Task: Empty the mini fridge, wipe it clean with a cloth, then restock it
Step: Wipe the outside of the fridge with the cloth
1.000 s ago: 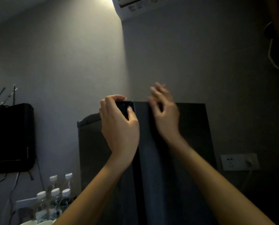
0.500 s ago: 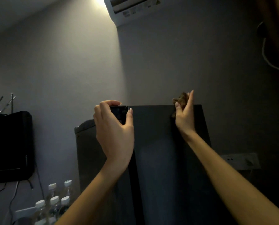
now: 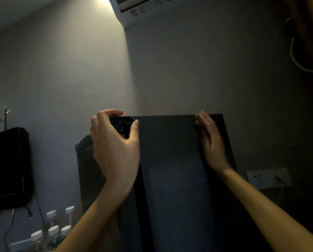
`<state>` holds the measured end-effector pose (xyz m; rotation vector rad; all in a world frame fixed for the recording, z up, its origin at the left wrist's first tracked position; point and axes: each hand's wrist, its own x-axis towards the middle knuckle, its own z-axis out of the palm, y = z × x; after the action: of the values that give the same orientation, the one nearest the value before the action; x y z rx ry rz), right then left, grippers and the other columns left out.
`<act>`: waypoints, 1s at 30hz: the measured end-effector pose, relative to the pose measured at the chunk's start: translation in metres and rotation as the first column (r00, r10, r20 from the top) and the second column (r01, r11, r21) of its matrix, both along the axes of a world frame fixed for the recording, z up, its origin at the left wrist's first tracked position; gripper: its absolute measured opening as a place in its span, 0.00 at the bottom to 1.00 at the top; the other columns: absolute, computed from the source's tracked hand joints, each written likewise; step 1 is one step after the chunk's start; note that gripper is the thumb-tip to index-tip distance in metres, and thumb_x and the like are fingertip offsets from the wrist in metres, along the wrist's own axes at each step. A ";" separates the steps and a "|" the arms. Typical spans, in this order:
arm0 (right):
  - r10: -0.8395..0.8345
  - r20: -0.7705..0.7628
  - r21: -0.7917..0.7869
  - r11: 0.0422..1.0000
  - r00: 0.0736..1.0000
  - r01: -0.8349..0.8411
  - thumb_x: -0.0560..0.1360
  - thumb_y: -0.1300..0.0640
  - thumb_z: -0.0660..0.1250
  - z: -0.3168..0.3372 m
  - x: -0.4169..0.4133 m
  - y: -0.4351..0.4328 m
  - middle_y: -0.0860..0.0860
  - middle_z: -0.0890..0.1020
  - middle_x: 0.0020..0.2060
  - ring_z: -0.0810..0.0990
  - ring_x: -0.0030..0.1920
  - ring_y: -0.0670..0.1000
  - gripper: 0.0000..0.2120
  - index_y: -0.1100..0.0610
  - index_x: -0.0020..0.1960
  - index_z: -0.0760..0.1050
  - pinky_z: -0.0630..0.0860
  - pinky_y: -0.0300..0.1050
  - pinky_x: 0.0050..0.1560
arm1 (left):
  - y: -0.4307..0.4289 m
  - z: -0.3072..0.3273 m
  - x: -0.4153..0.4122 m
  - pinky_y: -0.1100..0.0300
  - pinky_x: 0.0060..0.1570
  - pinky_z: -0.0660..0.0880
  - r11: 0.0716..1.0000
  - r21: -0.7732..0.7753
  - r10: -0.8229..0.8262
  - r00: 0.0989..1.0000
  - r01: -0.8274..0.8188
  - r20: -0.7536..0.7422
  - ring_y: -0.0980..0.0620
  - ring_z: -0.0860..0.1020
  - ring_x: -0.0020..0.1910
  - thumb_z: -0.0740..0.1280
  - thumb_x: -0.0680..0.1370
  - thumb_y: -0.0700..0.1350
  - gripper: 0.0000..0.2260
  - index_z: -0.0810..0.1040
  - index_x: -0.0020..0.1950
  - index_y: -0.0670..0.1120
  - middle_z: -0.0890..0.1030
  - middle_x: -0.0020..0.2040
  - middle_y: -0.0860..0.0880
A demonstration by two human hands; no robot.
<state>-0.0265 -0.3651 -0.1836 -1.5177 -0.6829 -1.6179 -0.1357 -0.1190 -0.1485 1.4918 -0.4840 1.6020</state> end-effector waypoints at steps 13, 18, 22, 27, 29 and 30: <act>0.219 -0.327 0.674 0.736 0.919 0.064 0.83 0.59 0.54 0.044 0.015 -0.045 0.52 0.66 0.73 0.68 0.70 0.53 0.20 0.54 0.75 0.62 0.67 0.40 0.64 | -0.001 0.000 -0.003 0.82 0.44 0.60 1.000 -0.001 0.017 1.000 -0.017 -0.009 0.53 0.72 0.55 0.71 0.75 0.47 0.13 0.72 0.56 0.47 0.72 0.55 0.51; -0.067 -0.200 0.420 0.895 0.977 0.147 0.82 0.62 0.57 0.033 -0.008 0.026 0.54 0.66 0.74 0.63 0.73 0.50 0.19 0.59 0.73 0.67 0.56 0.33 0.69 | -0.002 0.001 -0.003 0.73 0.42 0.61 0.999 -0.022 0.035 0.999 -0.034 0.001 0.52 0.72 0.56 0.71 0.75 0.48 0.12 0.72 0.55 0.49 0.72 0.54 0.51; -0.088 -0.071 0.301 0.948 0.994 0.106 0.80 0.66 0.58 0.021 -0.036 0.086 0.51 0.66 0.73 0.63 0.73 0.46 0.21 0.58 0.72 0.67 0.56 0.31 0.71 | -0.001 0.001 -0.002 0.70 0.41 0.63 0.999 -0.009 0.040 0.999 -0.040 -0.015 0.55 0.71 0.56 0.70 0.76 0.49 0.12 0.71 0.56 0.50 0.72 0.55 0.52; -0.013 0.035 0.094 0.996 0.999 0.009 0.79 0.65 0.58 0.010 -0.071 0.150 0.46 0.64 0.74 0.62 0.74 0.46 0.23 0.56 0.73 0.67 0.63 0.52 0.74 | 0.001 0.000 -0.003 0.77 0.45 0.63 0.999 -0.012 -0.038 0.999 0.038 0.018 0.54 0.71 0.55 0.68 0.77 0.44 0.09 0.71 0.54 0.49 0.72 0.54 0.52; -0.026 0.047 0.024 0.999 0.999 0.025 0.79 0.66 0.58 0.004 -0.080 0.165 0.49 0.63 0.75 0.61 0.75 0.47 0.23 0.57 0.74 0.66 0.64 0.56 0.72 | 0.002 -0.001 -0.003 0.77 0.47 0.62 0.997 -0.013 -0.076 0.997 0.076 0.032 0.55 0.71 0.55 0.66 0.77 0.42 0.07 0.71 0.53 0.48 0.72 0.53 0.53; -0.030 0.038 -0.006 1.000 0.999 0.030 0.79 0.66 0.58 0.001 -0.084 0.171 0.50 0.63 0.75 0.60 0.76 0.47 0.23 0.57 0.74 0.65 0.64 0.57 0.73 | 0.003 -0.001 -0.003 0.78 0.48 0.62 0.995 -0.010 -0.099 0.994 0.100 0.038 0.57 0.71 0.54 0.66 0.78 0.41 0.06 0.72 0.53 0.48 0.71 0.52 0.54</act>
<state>-0.1101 -0.1945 -0.1823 -1.5112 -0.6899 -1.6724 -0.1391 -0.1165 -0.1495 1.4091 -0.5601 1.5541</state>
